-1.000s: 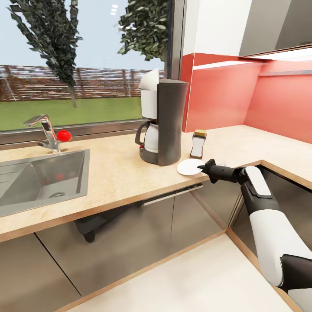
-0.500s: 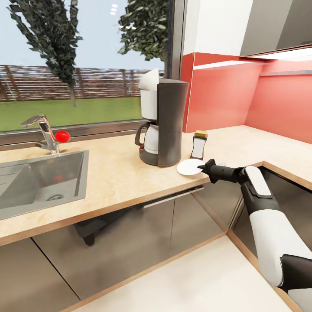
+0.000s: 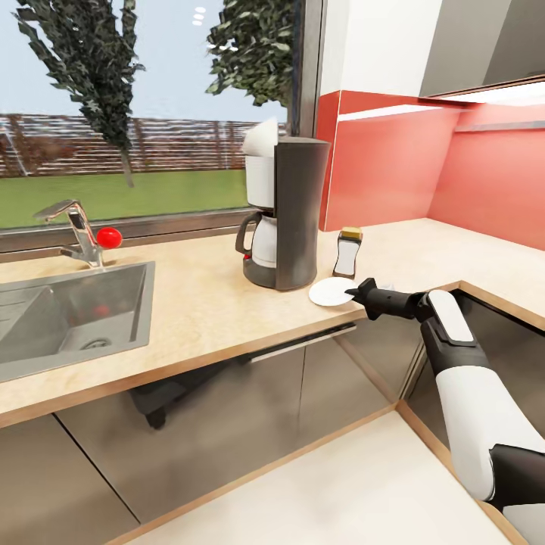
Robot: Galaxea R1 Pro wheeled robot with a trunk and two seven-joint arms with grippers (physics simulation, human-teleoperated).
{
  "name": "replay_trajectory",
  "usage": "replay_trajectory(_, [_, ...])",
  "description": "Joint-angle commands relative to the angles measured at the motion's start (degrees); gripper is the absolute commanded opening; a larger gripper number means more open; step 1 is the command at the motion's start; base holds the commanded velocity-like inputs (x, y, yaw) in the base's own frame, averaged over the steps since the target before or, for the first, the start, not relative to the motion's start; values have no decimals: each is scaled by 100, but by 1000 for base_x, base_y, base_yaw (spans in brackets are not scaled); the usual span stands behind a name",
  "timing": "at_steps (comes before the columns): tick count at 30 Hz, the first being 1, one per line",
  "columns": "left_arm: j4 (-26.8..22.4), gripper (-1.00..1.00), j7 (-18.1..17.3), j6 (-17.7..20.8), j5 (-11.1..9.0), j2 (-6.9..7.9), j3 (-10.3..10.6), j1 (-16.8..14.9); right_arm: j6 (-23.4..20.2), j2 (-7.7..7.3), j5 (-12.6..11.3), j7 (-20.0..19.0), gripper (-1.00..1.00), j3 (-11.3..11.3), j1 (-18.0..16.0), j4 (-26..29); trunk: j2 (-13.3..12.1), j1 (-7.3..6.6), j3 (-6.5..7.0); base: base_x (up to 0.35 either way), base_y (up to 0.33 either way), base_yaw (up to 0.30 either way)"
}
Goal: Set up a coffee station on the kitchen countertop: keep the coffee maker on the countertop, move the bottle of coffee from the kitchen shelf to the counter next to the coffee maker, place a paper coffee filter on top of the coffee maker, put the saucer next to the coffee maker with the coffee cup on the saucer, and place the electric kettle next to the coffee maker.
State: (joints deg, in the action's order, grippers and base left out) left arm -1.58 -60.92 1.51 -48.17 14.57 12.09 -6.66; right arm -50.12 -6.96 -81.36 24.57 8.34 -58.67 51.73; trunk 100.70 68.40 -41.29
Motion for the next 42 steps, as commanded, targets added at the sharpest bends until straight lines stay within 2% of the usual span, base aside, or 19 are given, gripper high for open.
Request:
replay_trajectory(1, [0, 100, -16, 16, -53, 2, 48, -2, -6, 1, -73, 50, -100, 9, -4, 4, 43, 21, -23, 0, 0, 0])
replay_trajectory(11, [0, 100, -15, 16, -53, 2, 54, -3, -6, -4, -73, 49, -100, 9, -4, 4, 203, 109, -95, 0, 0, 0])
replay_trajectory(24, [0, 100, -16, 16, -53, 2, 57, -3, -11, -7, -73, 48, -100, 9, -4, -3, 203, 109, -95, 0, 0, 0])
replay_trajectory(25, [0, 100, -16, 16, -53, 2, 57, -3, -9, -8, -73, 48, 100, 9, -4, -4, 203, 109, -95, 0, 0, 0])
replay_trajectory(42, [0, 100, -16, 16, -53, 2, 55, -2, -15, -8, -73, 48, 100, 9, -4, -3, 203, 109, -95, -4, 0, 0])
